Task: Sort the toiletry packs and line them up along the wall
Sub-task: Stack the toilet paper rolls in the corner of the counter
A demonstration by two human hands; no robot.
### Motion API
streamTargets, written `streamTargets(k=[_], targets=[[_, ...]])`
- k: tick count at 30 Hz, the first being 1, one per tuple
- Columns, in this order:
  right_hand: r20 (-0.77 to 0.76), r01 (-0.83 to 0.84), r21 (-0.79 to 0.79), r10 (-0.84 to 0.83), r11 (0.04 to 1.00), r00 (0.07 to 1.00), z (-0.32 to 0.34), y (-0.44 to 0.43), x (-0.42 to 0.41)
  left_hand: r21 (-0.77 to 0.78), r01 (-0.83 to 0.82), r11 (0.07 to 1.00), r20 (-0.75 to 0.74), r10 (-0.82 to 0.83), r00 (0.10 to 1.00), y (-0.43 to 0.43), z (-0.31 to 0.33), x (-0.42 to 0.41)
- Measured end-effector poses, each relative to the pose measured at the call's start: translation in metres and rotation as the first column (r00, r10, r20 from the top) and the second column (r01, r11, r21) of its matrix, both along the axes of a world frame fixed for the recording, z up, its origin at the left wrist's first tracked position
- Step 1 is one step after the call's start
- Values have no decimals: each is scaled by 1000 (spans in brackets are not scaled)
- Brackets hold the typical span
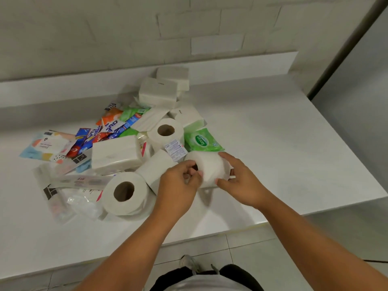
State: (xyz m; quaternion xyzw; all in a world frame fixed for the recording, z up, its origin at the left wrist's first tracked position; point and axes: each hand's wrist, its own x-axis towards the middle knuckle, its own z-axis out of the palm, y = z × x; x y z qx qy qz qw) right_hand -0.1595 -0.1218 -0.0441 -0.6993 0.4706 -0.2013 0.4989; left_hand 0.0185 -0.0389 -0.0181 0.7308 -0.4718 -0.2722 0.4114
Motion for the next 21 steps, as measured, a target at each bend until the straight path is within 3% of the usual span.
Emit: streamTargets(k=[3, 5, 8, 11, 14, 16, 18, 21], targets=[[-41, -96, -95, 92, 991, 995, -4, 0, -9, -51, 81, 995, 136, -73, 988, -9, 6, -13], [-68, -74, -140, 65, 987, 996, -8, 1, -11, -21, 178, 984, 224, -169, 960, -15, 7, -22], [-81, 28, -239, -48, 971, 996, -14, -2, -16, -30, 339, 940, 105, -335, 937, -26, 0, -28], [-87, 107, -279, -136, 954, 987, -20, -8, -27, -96, 326, 940, 36, -324, 945, -36, -4, -27], [-32, 206, -254, -221, 945, 975, -23, -11, -41, 23, 276, 961, -32, -276, 961, -50, -11, -25], [13, 265, -212, -268, 941, 963, -25, -12, -48, 129, 360, 924, -132, -344, 930, -57, -16, -23], [56, 304, -182, -299, 935, 953, -28, -16, -55, 134, 455, 880, -198, -426, 883, -67, -20, -27], [133, 341, -120, -325, 932, 936, -24, -30, -67, 113, 479, 870, -173, -458, 872, -85, -25, -38]])
